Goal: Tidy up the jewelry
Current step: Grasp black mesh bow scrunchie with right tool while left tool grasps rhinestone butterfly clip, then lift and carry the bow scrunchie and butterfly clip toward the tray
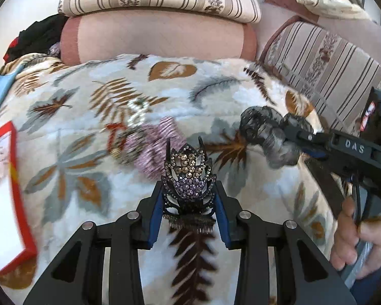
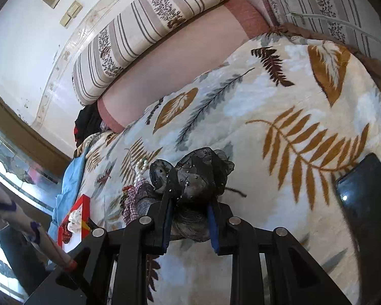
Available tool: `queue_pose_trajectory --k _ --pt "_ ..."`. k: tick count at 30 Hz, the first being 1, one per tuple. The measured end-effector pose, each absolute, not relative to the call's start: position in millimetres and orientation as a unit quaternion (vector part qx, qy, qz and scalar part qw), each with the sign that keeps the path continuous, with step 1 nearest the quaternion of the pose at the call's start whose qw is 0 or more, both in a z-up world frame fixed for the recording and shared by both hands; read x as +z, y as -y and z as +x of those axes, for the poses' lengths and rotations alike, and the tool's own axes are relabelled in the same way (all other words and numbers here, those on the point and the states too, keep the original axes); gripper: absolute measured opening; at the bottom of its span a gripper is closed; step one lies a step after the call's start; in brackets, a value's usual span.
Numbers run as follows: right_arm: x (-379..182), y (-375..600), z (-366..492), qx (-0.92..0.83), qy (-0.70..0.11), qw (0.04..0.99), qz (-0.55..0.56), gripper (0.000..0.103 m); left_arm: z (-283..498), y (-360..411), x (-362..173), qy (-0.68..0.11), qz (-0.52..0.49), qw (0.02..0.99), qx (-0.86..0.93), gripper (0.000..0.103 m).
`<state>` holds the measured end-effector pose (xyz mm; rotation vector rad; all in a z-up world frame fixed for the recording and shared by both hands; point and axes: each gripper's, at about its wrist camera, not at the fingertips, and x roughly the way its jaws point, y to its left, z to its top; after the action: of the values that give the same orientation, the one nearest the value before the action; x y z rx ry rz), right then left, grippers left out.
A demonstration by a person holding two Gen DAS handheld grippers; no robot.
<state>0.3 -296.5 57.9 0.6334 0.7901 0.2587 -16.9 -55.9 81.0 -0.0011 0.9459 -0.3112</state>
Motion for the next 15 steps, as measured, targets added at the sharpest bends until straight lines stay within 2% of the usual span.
queue_pose_trajectory --k 8,15 --pt "57 289 -2 0.126 -0.378 0.868 0.297 0.026 -10 35 78 -0.493 0.022 0.861 -0.124 0.037" --pt "53 288 0 0.124 -0.384 0.867 0.292 0.026 23 48 51 -0.495 0.009 0.86 -0.122 0.043"
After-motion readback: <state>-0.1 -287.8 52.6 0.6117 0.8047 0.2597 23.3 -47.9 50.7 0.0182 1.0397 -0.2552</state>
